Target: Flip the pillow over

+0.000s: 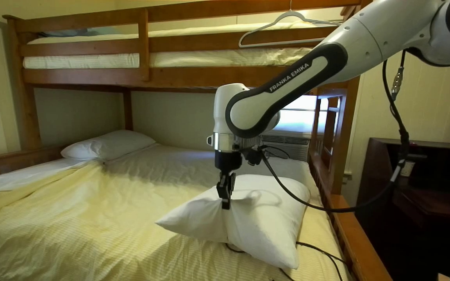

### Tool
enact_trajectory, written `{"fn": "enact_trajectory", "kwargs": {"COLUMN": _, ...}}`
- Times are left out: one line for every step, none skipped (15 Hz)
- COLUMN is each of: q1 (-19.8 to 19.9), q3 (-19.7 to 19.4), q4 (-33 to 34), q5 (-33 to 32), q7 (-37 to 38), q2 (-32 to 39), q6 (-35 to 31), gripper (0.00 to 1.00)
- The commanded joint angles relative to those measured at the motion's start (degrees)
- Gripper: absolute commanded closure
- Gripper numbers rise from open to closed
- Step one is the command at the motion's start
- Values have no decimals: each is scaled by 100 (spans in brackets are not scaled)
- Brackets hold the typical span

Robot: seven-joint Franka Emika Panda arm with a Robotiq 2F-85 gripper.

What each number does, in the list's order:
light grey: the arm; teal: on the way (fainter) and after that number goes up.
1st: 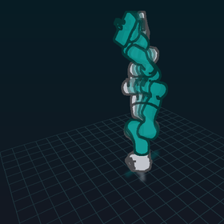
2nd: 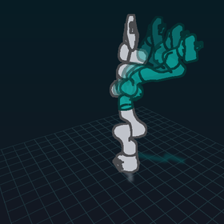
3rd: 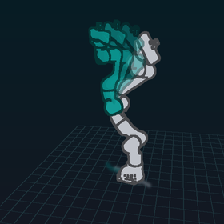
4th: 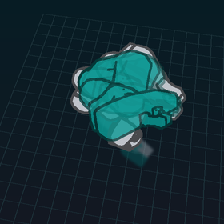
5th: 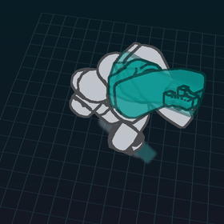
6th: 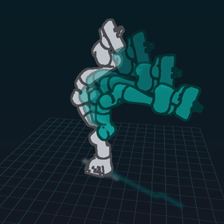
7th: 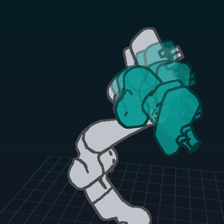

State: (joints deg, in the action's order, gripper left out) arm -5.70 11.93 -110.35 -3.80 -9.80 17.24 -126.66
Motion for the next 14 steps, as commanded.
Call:
{"fn": "enact_trajectory", "kwargs": {"q1": -58, "q3": 116, "q4": -500, "q5": 641, "q7": -182, "q2": -319, "q6": 164, "gripper": 98}}
{"fn": "enact_trajectory", "kwargs": {"q1": -64, "q3": 138, "q4": -655, "q5": 753, "q7": -193, "q2": -407, "q6": 218, "gripper": 98}}
{"fn": "enact_trajectory", "kwargs": {"q1": -61, "q3": 180, "q4": -819, "q5": 942, "q7": -227, "q2": -484, "q6": 249, "gripper": 98}}
{"fn": "enact_trajectory", "kwargs": {"q1": -67, "q3": 214, "q4": -939, "q5": 1088, "q7": -268, "q2": -532, "q6": 275, "gripper": 98}}
{"fn": "enact_trajectory", "kwargs": {"q1": -61, "q3": 258, "q4": -1040, "q5": 1288, "q7": -339, "q2": -577, "q6": 314, "gripper": 98}}
{"fn": "enact_trajectory", "kwargs": {"q1": -55, "q3": 302, "q4": -1126, "q5": 1494, "q7": -451, "q2": -628, "q6": 376, "gripper": 98}}
{"fn": "enact_trajectory", "kwargs": {"q1": -49, "q3": 318, "q4": -1193, "q5": 1659, "q7": -547, "q2": -688, "q6": 457, "gripper": 98}}
{"fn": "enact_trajectory", "kwargs": {"q1": -84, "q3": 269, "q4": -1280, "q5": 1619, "q7": -475, "q2": -797, "q6": 591, "gripper": 98}}
{"fn": "enact_trajectory", "kwargs": {"q1": -89, "q3": 242, "q4": -1352, "q5": 1655, "q7": -470, "q2": -870, "q6": 635, "gripper": 98}}
{"fn": "enact_trajectory", "kwargs": {"q1": -109, "q3": 179, "q4": -1408, "q5": 1535, "q7": -379, "q2": -931, "q6": 705, "gripper": 98}}
{"fn": "enact_trajectory", "kwargs": {"q1": -93, "q3": 168, "q4": -1449, "q5": 1622, "q7": -425, "q2": -952, "q6": 653, "gripper": 69}}
{"fn": "enact_trajectory", "kwargs": {"q1": -107, "q3": 142, "q4": -1504, "q5": 1562, "q7": -440, "q2": -983, "q6": 562, "gripper": 68}}
{"fn": "enact_trajectory", "kwargs": {"q1": -145, "q3": 120, "q4": -1521, "q5": 1475, "q7": -383, "q2": -998, "q6": 385, "gripper": 61}}
{"fn": "enact_trajectory", "kwargs": {"q1": -190, "q3": 143, "q4": -1500, "q5": 1383, "q7": -566, "q2": -1029, "q6": 110, "gripper": 55}}
